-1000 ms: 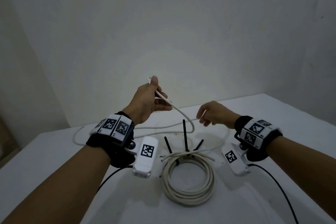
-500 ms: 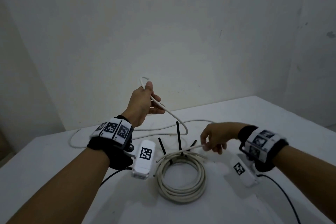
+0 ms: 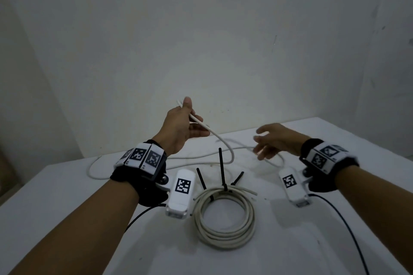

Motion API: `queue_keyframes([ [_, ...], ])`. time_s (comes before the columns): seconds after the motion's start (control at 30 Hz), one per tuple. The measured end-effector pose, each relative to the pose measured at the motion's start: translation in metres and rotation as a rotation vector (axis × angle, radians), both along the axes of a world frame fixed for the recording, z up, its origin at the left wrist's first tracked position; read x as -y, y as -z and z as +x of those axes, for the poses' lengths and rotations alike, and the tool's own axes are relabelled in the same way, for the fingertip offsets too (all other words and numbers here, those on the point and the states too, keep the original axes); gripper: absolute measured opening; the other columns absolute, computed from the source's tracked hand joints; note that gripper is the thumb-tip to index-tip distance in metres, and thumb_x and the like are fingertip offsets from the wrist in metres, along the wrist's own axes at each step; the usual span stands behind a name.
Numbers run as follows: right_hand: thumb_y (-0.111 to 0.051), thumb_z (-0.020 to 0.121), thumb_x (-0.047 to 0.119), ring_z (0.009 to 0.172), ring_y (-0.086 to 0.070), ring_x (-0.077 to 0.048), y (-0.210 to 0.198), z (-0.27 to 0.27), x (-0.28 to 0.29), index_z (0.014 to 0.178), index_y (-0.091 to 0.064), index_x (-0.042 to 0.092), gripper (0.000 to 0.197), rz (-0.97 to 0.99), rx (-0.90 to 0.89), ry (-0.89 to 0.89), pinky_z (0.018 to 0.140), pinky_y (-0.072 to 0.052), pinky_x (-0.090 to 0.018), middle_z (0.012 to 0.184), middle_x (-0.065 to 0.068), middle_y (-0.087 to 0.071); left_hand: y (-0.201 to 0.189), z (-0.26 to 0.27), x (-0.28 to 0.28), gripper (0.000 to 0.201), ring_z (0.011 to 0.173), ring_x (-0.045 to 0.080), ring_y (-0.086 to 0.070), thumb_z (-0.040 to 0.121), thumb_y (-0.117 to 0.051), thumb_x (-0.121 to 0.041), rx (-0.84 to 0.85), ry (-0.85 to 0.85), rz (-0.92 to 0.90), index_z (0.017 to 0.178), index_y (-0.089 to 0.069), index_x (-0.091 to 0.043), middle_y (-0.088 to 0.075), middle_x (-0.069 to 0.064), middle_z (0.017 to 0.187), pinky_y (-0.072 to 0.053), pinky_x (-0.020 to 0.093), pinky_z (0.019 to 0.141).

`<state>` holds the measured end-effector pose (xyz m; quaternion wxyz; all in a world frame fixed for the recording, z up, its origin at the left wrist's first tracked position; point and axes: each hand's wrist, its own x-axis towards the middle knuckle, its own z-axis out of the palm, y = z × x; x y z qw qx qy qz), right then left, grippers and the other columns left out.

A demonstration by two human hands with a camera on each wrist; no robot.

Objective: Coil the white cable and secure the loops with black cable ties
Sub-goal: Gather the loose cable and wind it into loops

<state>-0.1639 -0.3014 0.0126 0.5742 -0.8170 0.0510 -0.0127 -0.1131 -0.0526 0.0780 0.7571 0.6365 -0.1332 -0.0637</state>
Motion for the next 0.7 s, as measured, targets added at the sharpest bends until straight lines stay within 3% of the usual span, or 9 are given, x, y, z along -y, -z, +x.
queue_keyframes([
  [0.07,-0.050,0.096,0.035,0.090,-0.068,-0.022,-0.008,0.004,-0.023,0.125,-0.052,0.011,0.038,-0.076,0.059,-0.102,0.075,-0.053,-0.032,0.111,-0.016,-0.068,-0.005,-0.003,0.004,0.039,0.058,0.031,-0.064,0.100,-0.040,-0.037,-0.005,0.008,-0.037,0.078,-0.044,-0.005,-0.053,0.014,0.076,-0.059,0.037,0.050],
  [0.13,-0.042,0.094,0.052,0.110,-0.060,-0.011,-0.019,0.004,-0.046,0.123,-0.061,0.018,0.048,-0.189,0.045,-0.254,0.093,-0.045,-0.031,0.122,0.001,-0.064,-0.011,-0.005,0.005,0.039,0.065,0.032,-0.063,0.100,-0.040,-0.036,-0.003,0.006,-0.076,0.078,-0.044,-0.004,-0.052,0.014,0.077,-0.059,0.036,0.050],
  [0.23,-0.043,0.091,0.056,0.116,-0.055,-0.008,-0.023,0.001,-0.062,0.110,-0.069,0.019,0.049,-0.226,-0.014,-0.347,0.099,-0.041,-0.031,0.120,0.009,-0.065,-0.017,-0.004,-0.002,0.037,0.068,0.033,-0.063,0.100,-0.041,-0.034,-0.018,-0.014,-0.136,0.079,-0.045,-0.004,-0.052,0.014,0.081,-0.058,0.036,0.049],
  [0.3,-0.049,0.092,0.049,0.115,-0.055,-0.012,-0.017,0.001,-0.062,0.104,-0.068,0.022,0.035,-0.247,-0.027,-0.347,0.094,-0.042,-0.030,0.116,0.009,-0.065,-0.019,-0.002,-0.011,0.035,0.067,0.033,-0.064,0.100,-0.042,-0.032,-0.051,-0.023,-0.218,0.080,-0.045,-0.004,-0.051,0.013,0.081,-0.059,0.038,0.050],
  [0.37,-0.054,0.094,0.041,0.110,-0.056,-0.014,-0.013,0.004,-0.062,0.104,-0.068,0.022,0.026,-0.396,-0.043,-0.321,0.085,-0.042,-0.026,0.115,0.004,-0.065,-0.020,0.002,-0.022,0.033,0.061,0.031,-0.068,0.100,-0.043,-0.030,-0.064,-0.027,-0.285,0.079,-0.045,-0.004,-0.052,0.013,0.079,-0.059,0.037,0.052],
  [0.43,-0.055,0.095,0.031,0.099,-0.058,-0.017,-0.014,0.015,-0.062,0.103,-0.069,0.017,0.022,-0.678,0.015,-0.176,0.077,-0.041,-0.025,0.109,0.000,-0.066,-0.019,0.004,-0.030,0.032,0.062,0.031,-0.069,0.100,-0.044,-0.028,-0.070,-0.030,-0.305,0.078,-0.046,-0.005,-0.053,0.014,0.079,-0.059,0.035,0.053],
  [0.5,-0.048,0.097,0.023,0.081,-0.060,-0.023,-0.023,0.025,-0.064,0.100,-0.065,0.012,0.020,-0.766,0.120,0.022,0.065,-0.043,-0.026,0.100,-0.008,-0.066,-0.014,0.005,-0.037,0.031,0.067,0.033,-0.068,0.100,-0.045,-0.029,-0.103,-0.034,-0.261,0.080,-0.047,-0.005,-0.054,0.014,0.082,-0.059,0.035,0.054],
  [0.6,-0.043,0.098,0.018,0.057,-0.057,-0.023,-0.054,0.035,-0.073,0.095,-0.056,0.007,0.018,-0.370,0.288,0.193,0.042,-0.045,-0.025,0.076,-0.011,-0.059,-0.008,0.004,-0.051,0.041,0.064,0.031,-0.064,0.095,-0.048,-0.047,-0.154,-0.084,-0.009,0.082,-0.049,-0.008,-0.057,0.010,0.081,-0.055,0.033,0.045],
  [0.7,-0.049,0.097,0.018,0.053,-0.058,-0.020,-0.094,0.039,-0.088,0.084,-0.054,0.012,0.015,-0.172,0.437,0.138,0.044,-0.050,-0.028,0.068,-0.009,-0.058,-0.005,0.007,-0.069,0.054,0.047,0.020,-0.051,0.087,-0.049,-0.062,-0.081,-0.262,0.351,0.081,-0.048,-0.009,-0.050,0.005,0.071,-0.042,0.024,0.041],
])
